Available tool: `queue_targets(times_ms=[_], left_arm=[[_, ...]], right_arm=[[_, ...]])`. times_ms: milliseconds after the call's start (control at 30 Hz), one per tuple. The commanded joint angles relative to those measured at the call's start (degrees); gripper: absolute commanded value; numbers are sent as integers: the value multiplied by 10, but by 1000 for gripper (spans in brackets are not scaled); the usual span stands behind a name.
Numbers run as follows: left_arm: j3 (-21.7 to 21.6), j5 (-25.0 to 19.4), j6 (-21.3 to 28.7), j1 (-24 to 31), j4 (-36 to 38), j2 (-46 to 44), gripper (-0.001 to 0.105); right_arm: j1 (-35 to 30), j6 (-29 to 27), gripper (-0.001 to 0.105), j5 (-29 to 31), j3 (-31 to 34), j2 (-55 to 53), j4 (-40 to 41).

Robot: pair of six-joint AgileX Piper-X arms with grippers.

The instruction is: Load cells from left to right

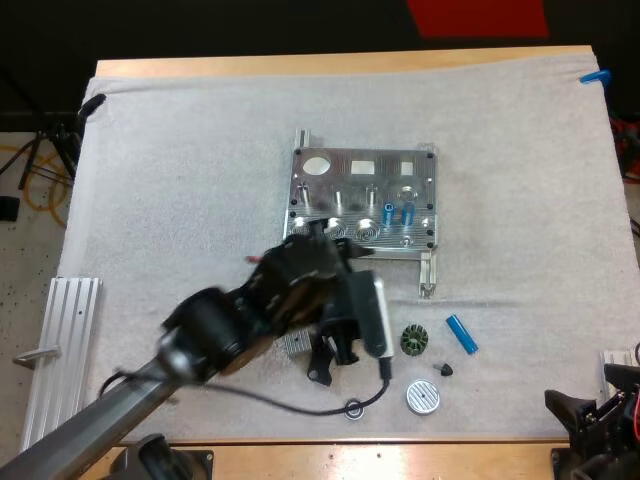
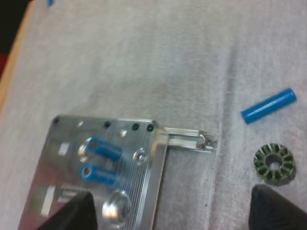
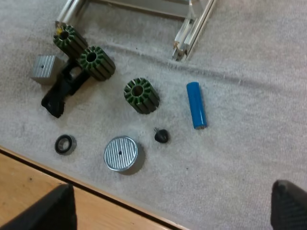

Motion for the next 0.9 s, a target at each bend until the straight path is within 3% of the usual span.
queue_targets(times_ms=[0,200,367,633,867], left_arm=[[-9,11,30,1,-6,19,64],[-38,16,75,-13,-8,111,61],[-63,-4,136,-75,-17,185,58],[-65,-75,146,-124,-79,285,58],[-110,-79,146,-130,-83,367,50]], right_arm=[[-3,2,79,-5,1,-1,3],[-3,2,79,-5,0,-1,3],[-3,2,79,-5,0,-1,3],[-3,2,79,-21,0,-1,3],[-3,2,79,-43,0,-1,3]])
